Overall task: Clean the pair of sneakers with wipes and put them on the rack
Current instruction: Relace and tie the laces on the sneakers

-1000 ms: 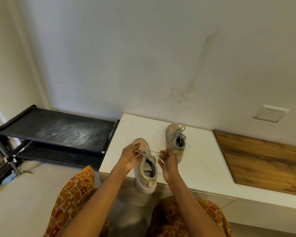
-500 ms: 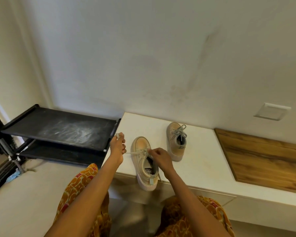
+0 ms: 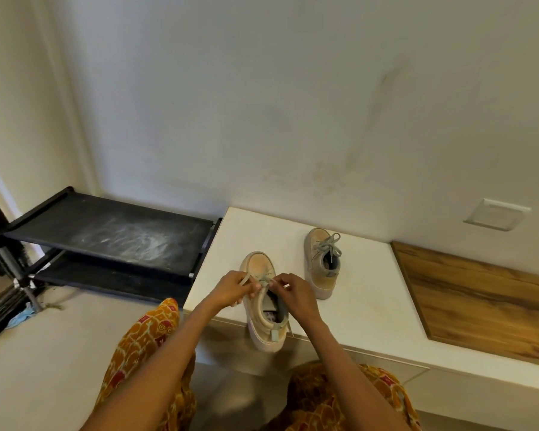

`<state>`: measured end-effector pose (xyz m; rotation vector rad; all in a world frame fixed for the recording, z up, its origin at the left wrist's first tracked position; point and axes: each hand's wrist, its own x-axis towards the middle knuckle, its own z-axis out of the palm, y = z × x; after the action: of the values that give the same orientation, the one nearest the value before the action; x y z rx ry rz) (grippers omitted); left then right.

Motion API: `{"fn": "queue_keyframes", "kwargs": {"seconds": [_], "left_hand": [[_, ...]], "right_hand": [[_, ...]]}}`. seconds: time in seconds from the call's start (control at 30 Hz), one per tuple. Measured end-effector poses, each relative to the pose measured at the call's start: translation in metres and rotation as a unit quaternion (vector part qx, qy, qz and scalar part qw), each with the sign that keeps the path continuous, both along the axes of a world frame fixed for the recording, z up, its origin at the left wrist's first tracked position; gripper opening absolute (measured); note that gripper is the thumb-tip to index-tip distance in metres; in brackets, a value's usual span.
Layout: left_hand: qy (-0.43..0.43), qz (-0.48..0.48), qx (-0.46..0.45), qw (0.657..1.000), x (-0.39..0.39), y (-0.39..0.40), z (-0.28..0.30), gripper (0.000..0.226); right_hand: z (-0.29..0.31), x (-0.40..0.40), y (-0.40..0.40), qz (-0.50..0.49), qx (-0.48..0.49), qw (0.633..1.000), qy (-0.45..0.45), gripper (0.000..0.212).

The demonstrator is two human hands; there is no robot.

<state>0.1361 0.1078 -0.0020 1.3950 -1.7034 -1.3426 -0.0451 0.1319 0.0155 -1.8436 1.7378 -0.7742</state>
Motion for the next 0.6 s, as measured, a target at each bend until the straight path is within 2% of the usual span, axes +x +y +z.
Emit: {"fn": "queue_keyframes", "kwargs": {"seconds": [0.1,0.17,0.2,0.33,0.47,0.6], "left_hand": [[-0.017,0.043,0.007,0.999,0.0,0.001,-0.003,0.018],[-0.053,0.065,0.018,0.996,-0.003,0.0,-0.005,0.018],[-0.068,0.074,0.023,0.995,-0.004,0.0,-0.005,0.017],[-0.112,0.094,0.029,0.989,-0.009,0.002,-0.001,0.018],[-0.165,0.099,0.043,0.98,-0.009,0.002,0.001,0.02],[-0.11,0.066,0.124,0.984,-0.002,0.002,0.01,0.017]], "right_hand": [[-0.006,0.004,0.005,-0.076,0.043,0.988,-0.129,0.029],[-0.014,0.007,0.009,-0.138,0.097,0.957,-0.237,0.03],[-0.017,0.01,0.01,-0.168,0.111,0.944,-0.263,0.03],[-0.023,0.017,0.007,-0.254,0.147,0.905,-0.307,0.035],[-0.016,0.016,0.005,-0.263,0.167,0.897,-0.312,0.036],[0.003,0.018,0.007,-0.215,0.151,0.889,-0.375,0.032]]}}
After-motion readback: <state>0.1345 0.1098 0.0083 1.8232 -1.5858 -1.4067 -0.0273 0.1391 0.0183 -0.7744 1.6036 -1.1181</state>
